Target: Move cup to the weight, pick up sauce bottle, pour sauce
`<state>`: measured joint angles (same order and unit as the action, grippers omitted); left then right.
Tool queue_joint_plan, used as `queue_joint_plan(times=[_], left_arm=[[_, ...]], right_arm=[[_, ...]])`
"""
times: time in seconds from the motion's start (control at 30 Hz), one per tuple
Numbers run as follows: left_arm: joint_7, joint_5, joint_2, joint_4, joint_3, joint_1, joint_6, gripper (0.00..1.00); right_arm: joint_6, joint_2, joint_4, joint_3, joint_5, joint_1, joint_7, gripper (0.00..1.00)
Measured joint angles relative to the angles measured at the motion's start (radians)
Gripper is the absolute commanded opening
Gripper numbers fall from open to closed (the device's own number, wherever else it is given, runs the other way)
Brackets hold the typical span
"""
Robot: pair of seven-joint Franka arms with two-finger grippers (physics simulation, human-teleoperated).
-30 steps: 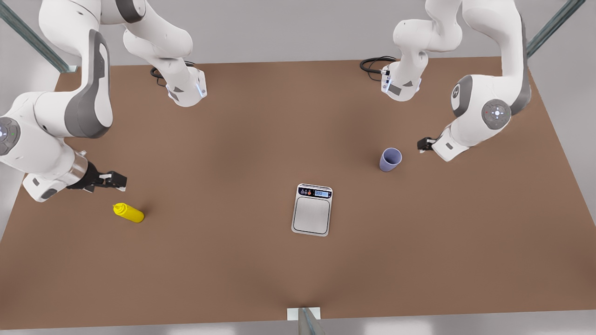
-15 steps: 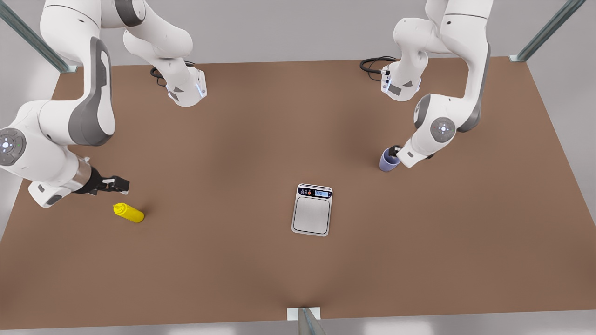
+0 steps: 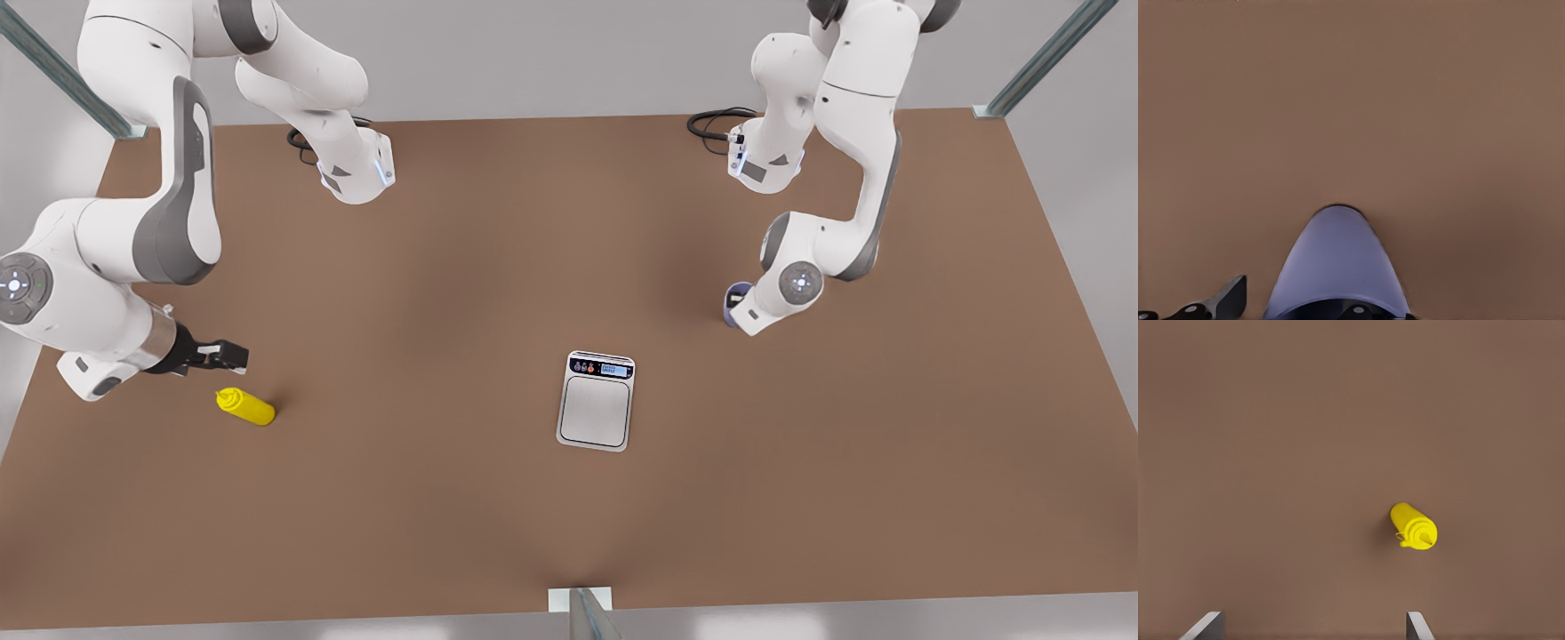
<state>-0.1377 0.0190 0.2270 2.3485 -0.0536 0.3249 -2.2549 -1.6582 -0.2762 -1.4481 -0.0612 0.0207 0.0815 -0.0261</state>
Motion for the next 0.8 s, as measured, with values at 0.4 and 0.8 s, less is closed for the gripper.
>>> queue_joint_plan(times=[0.4, 0.8], left_arm=[[0.013, -0.033, 0.005, 0.018, -0.002, 0.003, -0.058, 0.21], [-0.002, 0.007, -0.009, -0.016, 0.012, 0.006, -0.094, 0.21]], right_arm=[[0.0, 0.0, -0.002, 0.0, 0.01, 0.0, 0.001, 1.0], [-0.209, -0.156, -0.065, -0.001, -0.347, 0.427, -1.152, 1.0]])
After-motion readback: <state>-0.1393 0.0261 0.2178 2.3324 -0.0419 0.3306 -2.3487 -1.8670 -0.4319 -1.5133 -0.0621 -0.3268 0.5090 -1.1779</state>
